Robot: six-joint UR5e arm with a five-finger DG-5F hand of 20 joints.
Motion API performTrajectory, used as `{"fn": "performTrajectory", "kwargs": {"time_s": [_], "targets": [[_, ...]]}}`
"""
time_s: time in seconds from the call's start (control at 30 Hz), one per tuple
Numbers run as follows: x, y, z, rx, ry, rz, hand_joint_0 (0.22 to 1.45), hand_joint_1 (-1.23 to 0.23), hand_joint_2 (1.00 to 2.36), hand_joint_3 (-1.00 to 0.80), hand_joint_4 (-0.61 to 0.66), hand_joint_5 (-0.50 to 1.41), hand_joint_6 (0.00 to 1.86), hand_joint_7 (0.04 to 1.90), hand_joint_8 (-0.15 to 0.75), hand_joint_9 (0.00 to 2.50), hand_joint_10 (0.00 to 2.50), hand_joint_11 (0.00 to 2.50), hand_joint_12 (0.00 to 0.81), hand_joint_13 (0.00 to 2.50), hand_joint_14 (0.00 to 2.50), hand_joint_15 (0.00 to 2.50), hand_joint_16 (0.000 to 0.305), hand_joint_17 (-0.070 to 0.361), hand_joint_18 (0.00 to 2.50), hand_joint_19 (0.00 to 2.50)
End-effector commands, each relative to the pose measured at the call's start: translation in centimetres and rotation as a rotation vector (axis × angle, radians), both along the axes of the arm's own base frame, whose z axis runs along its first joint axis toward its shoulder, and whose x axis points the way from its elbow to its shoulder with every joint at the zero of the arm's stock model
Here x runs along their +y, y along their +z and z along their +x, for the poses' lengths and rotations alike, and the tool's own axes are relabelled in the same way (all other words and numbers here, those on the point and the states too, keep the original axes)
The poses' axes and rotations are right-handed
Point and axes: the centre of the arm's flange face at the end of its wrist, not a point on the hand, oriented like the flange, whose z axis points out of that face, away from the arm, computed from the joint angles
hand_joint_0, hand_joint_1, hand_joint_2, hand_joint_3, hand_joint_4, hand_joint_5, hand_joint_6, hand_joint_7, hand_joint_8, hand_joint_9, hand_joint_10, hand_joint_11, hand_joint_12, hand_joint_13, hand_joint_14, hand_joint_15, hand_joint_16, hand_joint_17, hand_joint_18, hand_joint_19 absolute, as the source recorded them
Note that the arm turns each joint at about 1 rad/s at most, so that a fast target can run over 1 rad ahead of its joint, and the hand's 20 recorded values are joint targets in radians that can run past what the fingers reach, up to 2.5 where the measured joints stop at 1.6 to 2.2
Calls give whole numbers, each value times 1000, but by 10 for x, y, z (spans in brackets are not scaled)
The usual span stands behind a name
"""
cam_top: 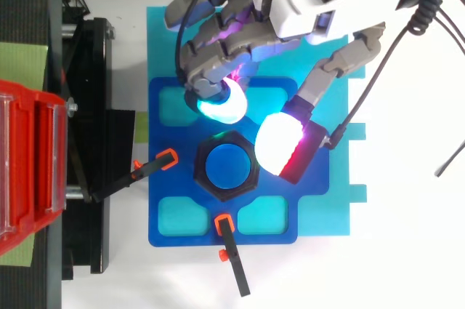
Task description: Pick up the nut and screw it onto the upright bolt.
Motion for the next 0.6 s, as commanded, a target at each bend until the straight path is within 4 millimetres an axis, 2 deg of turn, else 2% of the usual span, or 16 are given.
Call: {"fn": "performTrajectory", "kwargs": {"time_s": [0.0,0.07,0.1,0.27,0.37,0.43,0.57], "targets": [[2,16,5,-9,14,-4,503,-279,1000,-500,160,-4,505,1199,189,1113,0,0,169,686,0,0,13,29,360,0],[5,18,6,-11,19,-4,497,-268,1000,-500,228,-44,504,1018,183,988,0,0,189,610,0,0,16,37,287,0],[6,19,6,-14,19,-4,496,-267,1000,-500,240,-51,504,987,186,970,0,0,191,609,0,0,17,38,277,0],[18,20,11,-48,31,-6,488,-253,1000,-500,225,-99,502,756,176,764,0,0,214,462,0,0,21,48,128,0],[23,15,11,-45,37,-6,484,-249,1000,-500,208,-116,502,697,173,700,0,0,224,418,0,0,23,52,83,0],[29,1,7,-26,36,0,482,-244,1000,-500,182,-135,501,651,172,639,0,0,232,370,0,0,24,55,46,0],[41,-9,7,-29,33,8,477,-231,1000,-500,164,-151,501,623,173,568,0,0,242,326,0,0,26,59,0,0]]}}
